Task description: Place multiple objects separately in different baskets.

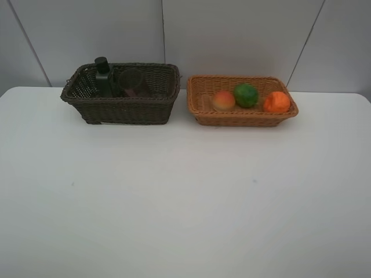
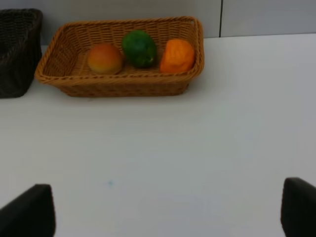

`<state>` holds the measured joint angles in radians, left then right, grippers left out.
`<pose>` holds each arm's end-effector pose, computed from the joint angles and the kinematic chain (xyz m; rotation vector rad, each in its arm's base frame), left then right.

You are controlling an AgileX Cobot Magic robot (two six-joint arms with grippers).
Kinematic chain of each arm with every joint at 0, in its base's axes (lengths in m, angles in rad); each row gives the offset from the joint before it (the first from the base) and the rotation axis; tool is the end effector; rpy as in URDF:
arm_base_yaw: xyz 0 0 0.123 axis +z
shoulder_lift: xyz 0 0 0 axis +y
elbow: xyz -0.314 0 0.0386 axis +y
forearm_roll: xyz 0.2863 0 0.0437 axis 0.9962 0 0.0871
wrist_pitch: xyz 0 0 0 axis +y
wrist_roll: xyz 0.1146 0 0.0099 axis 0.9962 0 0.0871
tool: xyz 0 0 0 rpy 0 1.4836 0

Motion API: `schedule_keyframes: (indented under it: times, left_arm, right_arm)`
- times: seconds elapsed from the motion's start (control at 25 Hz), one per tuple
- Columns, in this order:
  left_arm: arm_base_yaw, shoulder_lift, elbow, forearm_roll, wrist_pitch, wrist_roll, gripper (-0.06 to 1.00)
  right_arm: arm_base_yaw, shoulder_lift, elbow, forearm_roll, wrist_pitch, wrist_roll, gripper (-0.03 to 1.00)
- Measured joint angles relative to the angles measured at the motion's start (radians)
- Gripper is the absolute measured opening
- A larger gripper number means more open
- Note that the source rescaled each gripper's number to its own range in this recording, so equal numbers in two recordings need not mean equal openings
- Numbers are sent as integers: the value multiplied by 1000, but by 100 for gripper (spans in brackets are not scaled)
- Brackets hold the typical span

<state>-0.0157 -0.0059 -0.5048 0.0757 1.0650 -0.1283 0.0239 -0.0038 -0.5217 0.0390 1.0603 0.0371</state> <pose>0.0168 0.0074 0.2861 -0.1187 2.0321 0.0000 0.0151 0.0043 0.2920 0.0109 2.0188 0.0852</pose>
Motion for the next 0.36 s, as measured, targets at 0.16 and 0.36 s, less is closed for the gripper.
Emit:
schedule_keyframes:
  times: [0.16,0.36]
  left_arm:
    - [0,0,0,0,0,0,100]
    - [0,0,0,0,0,0,100]
  right_arm:
    - [0,0,0,1,0,0,100]
    - [0,0,0,1,0,0,100]
